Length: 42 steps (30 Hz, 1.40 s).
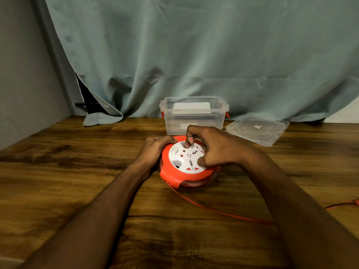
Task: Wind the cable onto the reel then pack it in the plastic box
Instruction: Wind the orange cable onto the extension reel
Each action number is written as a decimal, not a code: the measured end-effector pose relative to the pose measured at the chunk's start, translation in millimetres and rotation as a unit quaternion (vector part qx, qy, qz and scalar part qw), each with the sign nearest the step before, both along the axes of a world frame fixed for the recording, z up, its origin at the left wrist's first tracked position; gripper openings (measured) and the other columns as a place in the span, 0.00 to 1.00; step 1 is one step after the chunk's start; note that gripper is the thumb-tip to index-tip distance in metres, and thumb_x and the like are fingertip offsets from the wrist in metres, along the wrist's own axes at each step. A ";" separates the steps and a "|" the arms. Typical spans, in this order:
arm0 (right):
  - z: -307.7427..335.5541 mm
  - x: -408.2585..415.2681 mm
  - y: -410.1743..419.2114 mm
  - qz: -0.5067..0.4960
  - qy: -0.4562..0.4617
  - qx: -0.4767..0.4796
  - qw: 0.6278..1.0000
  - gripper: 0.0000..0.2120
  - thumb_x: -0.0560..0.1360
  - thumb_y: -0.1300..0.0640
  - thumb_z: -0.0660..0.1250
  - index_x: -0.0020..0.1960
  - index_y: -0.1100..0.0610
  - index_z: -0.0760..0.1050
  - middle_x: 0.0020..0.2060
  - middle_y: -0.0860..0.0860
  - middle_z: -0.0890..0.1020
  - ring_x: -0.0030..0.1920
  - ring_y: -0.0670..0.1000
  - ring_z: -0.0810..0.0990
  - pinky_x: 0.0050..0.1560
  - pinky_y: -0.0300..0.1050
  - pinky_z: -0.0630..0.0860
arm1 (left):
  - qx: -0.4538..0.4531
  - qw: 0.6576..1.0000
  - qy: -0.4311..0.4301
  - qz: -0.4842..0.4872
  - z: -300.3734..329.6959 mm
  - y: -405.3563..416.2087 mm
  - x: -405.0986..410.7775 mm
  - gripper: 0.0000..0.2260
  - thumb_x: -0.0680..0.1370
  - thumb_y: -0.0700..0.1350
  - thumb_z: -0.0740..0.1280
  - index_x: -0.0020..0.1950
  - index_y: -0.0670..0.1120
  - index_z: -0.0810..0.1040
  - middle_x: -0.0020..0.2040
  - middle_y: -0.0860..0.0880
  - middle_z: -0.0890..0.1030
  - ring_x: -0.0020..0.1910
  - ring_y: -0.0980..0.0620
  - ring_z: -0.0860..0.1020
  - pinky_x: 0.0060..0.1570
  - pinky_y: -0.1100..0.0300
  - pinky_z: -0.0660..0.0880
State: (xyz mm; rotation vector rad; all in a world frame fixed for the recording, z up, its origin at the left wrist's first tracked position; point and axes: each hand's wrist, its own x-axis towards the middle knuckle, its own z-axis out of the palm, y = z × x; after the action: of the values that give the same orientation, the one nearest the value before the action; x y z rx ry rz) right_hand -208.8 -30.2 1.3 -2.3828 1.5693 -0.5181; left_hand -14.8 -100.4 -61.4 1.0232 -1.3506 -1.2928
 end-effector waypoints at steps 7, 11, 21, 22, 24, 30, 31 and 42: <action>3.5 2.6 2.0 0.000 0.013 0.003 1.000 0.27 0.64 0.58 0.78 0.49 0.42 0.62 0.57 0.46 0.81 0.53 0.53 0.80 0.42 0.57 0.82 | -0.002 1.000 0.000 0.001 -1.5 -1.3 -0.3 0.10 0.74 0.40 0.72 0.33 0.44 0.86 0.34 0.42 0.86 0.31 0.47 0.81 0.33 0.59 0.76; 2.5 2.7 3.2 -0.008 0.019 -0.019 1.000 0.30 0.63 0.55 0.79 0.50 0.43 0.61 0.54 0.44 0.80 0.49 0.49 0.78 0.40 0.52 0.78 | -0.004 1.000 0.001 0.004 0.2 1.4 -0.5 0.06 0.73 0.41 0.72 0.39 0.40 0.86 0.38 0.38 0.86 0.36 0.43 0.81 0.39 0.54 0.76; 2.3 2.6 7.4 -0.018 0.061 -0.076 0.995 0.33 0.59 0.37 0.81 0.50 0.43 0.61 0.41 0.42 0.80 0.41 0.43 0.76 0.34 0.43 0.67 | 0.013 0.999 0.027 0.016 3.1 2.7 -1.9 0.06 0.74 0.38 0.71 0.37 0.41 0.85 0.37 0.38 0.85 0.36 0.43 0.80 0.39 0.56 0.75; 2.5 3.2 7.6 -0.020 0.063 -0.082 0.994 0.30 0.59 0.36 0.80 0.47 0.44 0.64 0.38 0.42 0.79 0.39 0.43 0.77 0.34 0.44 0.68 | 0.013 0.999 0.028 0.015 3.2 2.8 -2.2 0.07 0.74 0.38 0.71 0.37 0.41 0.85 0.36 0.39 0.85 0.35 0.43 0.81 0.39 0.56 0.76; 4.1 3.9 7.0 -0.025 0.066 -0.087 0.994 0.26 0.59 0.36 0.80 0.39 0.48 0.68 0.32 0.45 0.79 0.35 0.45 0.76 0.32 0.45 0.70 | 0.011 1.000 0.025 0.010 2.9 2.9 -2.5 0.08 0.74 0.38 0.71 0.35 0.42 0.85 0.36 0.40 0.85 0.34 0.44 0.81 0.39 0.56 0.76; 0.3 16.9 8.5 -0.049 0.079 -0.095 0.991 0.29 0.62 0.33 0.77 0.26 0.54 0.67 0.24 0.47 0.72 0.30 0.49 0.74 0.31 0.51 0.70 | 0.000 1.000 0.017 0.005 1.8 2.4 -2.6 0.08 0.74 0.38 0.71 0.35 0.42 0.85 0.37 0.39 0.85 0.37 0.43 0.81 0.40 0.54 0.76; -2.3 20.1 8.7 -0.050 0.075 -0.105 0.990 0.29 0.63 0.33 0.76 0.26 0.54 0.67 0.25 0.47 0.71 0.30 0.50 0.73 0.30 0.48 0.67 | -0.002 1.000 0.016 0.005 1.6 1.7 -2.8 0.08 0.74 0.38 0.71 0.35 0.42 0.85 0.37 0.39 0.85 0.37 0.43 0.81 0.40 0.54 0.76; -10.3 20.4 3.1 -0.046 0.040 -0.132 0.989 0.18 0.69 0.37 0.73 0.33 0.50 0.75 0.30 0.43 0.77 0.34 0.43 0.76 0.33 0.43 0.65 | 0.003 0.999 0.024 0.027 -1.2 -3.6 -2.1 0.05 0.74 0.38 0.72 0.42 0.37 0.84 0.42 0.34 0.83 0.40 0.41 0.80 0.44 0.49 0.74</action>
State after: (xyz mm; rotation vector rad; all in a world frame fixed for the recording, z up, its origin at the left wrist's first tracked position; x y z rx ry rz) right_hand -188.4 -27.1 -9.0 -2.5586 1.7504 -0.6970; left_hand -16.8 -104.0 -62.6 1.0191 -1.2753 -1.2741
